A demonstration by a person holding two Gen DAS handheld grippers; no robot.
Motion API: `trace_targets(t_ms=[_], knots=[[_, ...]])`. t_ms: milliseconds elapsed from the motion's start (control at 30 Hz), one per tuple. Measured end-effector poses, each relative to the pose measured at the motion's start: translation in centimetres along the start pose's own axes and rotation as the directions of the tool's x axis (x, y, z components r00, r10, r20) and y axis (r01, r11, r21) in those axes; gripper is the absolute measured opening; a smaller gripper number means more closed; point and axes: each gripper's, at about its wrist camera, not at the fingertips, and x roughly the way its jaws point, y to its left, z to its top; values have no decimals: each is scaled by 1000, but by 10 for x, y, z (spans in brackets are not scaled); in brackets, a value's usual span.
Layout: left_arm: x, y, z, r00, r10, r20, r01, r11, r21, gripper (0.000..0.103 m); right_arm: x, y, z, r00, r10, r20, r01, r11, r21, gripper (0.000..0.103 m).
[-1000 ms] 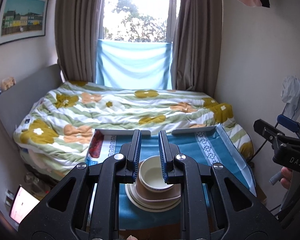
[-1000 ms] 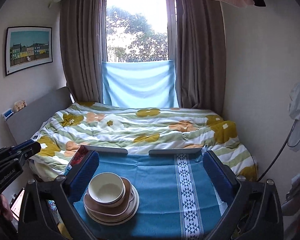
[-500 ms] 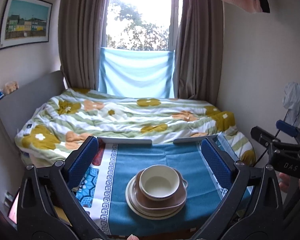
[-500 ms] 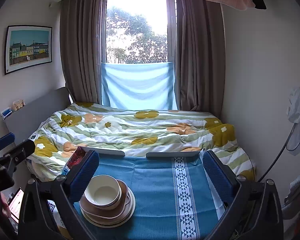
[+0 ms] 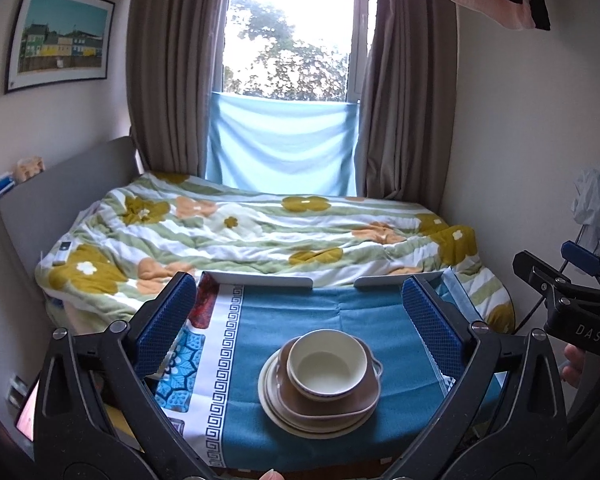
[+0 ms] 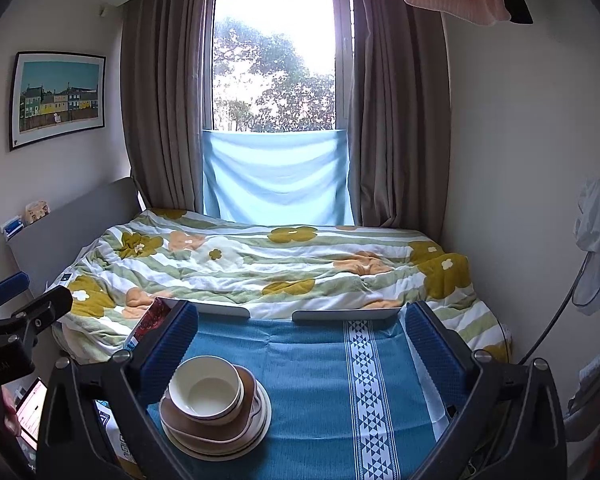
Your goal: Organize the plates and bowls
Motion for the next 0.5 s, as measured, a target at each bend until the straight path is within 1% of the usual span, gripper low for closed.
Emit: trace_targets(t_ms=[133, 333, 500], knots=[[-4, 4, 0, 1000, -3, 13, 3, 1000, -7, 102, -2, 0, 0, 1000, -2, 10, 2, 1000, 2, 103], [-2, 2, -1, 1000, 14, 5, -14, 1000, 10, 102, -7, 0, 0, 1000, -9, 25, 9, 1000, -1, 103], [-6, 2, 0, 1000, 15, 20, -15, 1000, 13, 102, -8, 1, 1, 1000, -10, 29, 10, 1000, 0, 103]])
